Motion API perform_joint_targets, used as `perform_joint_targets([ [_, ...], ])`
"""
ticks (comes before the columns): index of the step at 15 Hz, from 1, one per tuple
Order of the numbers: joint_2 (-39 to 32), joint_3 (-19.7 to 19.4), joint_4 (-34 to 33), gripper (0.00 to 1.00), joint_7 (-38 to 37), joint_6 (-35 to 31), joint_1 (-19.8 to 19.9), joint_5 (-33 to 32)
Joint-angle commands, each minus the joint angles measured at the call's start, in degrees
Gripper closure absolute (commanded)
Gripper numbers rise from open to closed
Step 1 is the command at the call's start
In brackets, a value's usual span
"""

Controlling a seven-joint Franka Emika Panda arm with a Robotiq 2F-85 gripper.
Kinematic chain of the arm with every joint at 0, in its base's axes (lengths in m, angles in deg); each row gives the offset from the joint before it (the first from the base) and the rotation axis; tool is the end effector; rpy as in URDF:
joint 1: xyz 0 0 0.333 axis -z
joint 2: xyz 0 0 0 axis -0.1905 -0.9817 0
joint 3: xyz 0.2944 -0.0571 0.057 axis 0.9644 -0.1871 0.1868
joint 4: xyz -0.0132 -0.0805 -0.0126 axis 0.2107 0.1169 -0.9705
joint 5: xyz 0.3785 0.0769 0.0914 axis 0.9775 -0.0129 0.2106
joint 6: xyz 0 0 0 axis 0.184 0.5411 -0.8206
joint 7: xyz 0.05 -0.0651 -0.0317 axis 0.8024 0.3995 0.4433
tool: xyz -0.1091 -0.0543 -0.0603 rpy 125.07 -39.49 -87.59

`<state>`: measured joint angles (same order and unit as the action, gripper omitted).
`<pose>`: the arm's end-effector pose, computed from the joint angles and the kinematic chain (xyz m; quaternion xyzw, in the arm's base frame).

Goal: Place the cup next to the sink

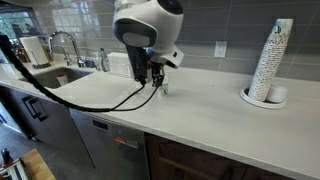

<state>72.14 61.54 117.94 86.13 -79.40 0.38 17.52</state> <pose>0.5444 -0.2391 0.4186 -0.9115 0.2468 -0.0916 0.3159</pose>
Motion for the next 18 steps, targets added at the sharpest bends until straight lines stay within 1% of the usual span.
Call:
perform_joint_targets([
  [1,-14.4,3.3,-13.5,0.00,-1.9,10.7,5.3,8.2],
  [4,-24.1,6.3,-22.4,0.00,-6.9,16.9,8.3,12.1],
  [8,-35.5,9.2,-33.5,0.00,-18.4,21.0,10.8,14.1],
  [9,-28.8,8.6,-25.4,0.00,-13.1,16.9,9.2,12.1],
  [11,-33.1,9.4,-29.6,0.00,-16.0,18.0,9.9,12.7],
  [12,-34.1,9.5,-30.7,0.00,-16.5,18.3,10.1,12.7],
  [16,-34.6,9.6,-32.3,0.00,-17.4,18.9,10.5,12.7],
  [17,-36.0,10.5,-34.2,0.00,-19.5,20.2,11.7,15.1],
  [18,-37.1,11.1,-35.4,0.00,-22.4,20.1,12.5,17.7],
])
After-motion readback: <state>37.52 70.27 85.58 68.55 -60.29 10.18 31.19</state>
